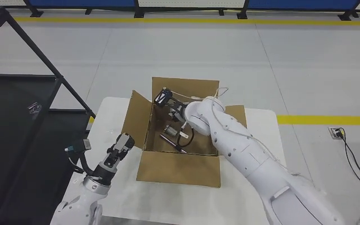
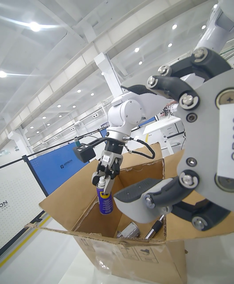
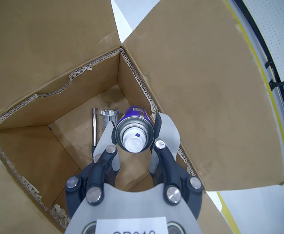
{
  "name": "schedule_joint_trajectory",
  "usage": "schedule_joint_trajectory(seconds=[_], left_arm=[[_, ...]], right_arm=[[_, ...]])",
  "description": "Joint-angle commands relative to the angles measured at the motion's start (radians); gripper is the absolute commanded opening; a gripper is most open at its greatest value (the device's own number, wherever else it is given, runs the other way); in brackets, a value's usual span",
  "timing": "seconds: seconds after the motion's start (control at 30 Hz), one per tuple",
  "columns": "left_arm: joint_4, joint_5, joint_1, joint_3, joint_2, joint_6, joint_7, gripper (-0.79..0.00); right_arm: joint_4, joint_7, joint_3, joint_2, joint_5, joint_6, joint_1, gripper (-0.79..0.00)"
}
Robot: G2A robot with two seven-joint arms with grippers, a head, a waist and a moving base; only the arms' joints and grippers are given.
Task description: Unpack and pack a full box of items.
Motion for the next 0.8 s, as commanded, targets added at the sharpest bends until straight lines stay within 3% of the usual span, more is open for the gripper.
schedule_joint_trajectory(seconds=[0.0,0.23,0.37,0.53,0.77], left_arm=[[0.001,-0.003,-0.002,0.002,0.0,-0.001,0.006,0.0],[0.004,-0.008,-0.003,0.001,0.002,-0.001,0.02,0.0],[0.005,-0.012,0.001,-0.001,0.004,-0.002,0.024,0.0],[0.01,-0.013,0.008,0.003,0.005,-0.009,0.022,0.0],[0.016,-0.012,0.011,0.007,0.008,-0.013,0.017,0.0]], right_arm=[[-0.193,0.063,0.075,0.049,-0.058,0.033,-0.092,-0.785],[-0.8,0.246,0.353,0.166,-0.271,0.119,-0.464,-0.785],[-1.001,0.35,0.483,0.188,-0.4,0.296,-0.617,-0.785],[-1.073,0.513,0.62,0.198,-0.596,0.494,-0.707,-0.785],[-0.918,0.603,0.79,0.206,-0.537,0.453,-0.696,-0.785]])
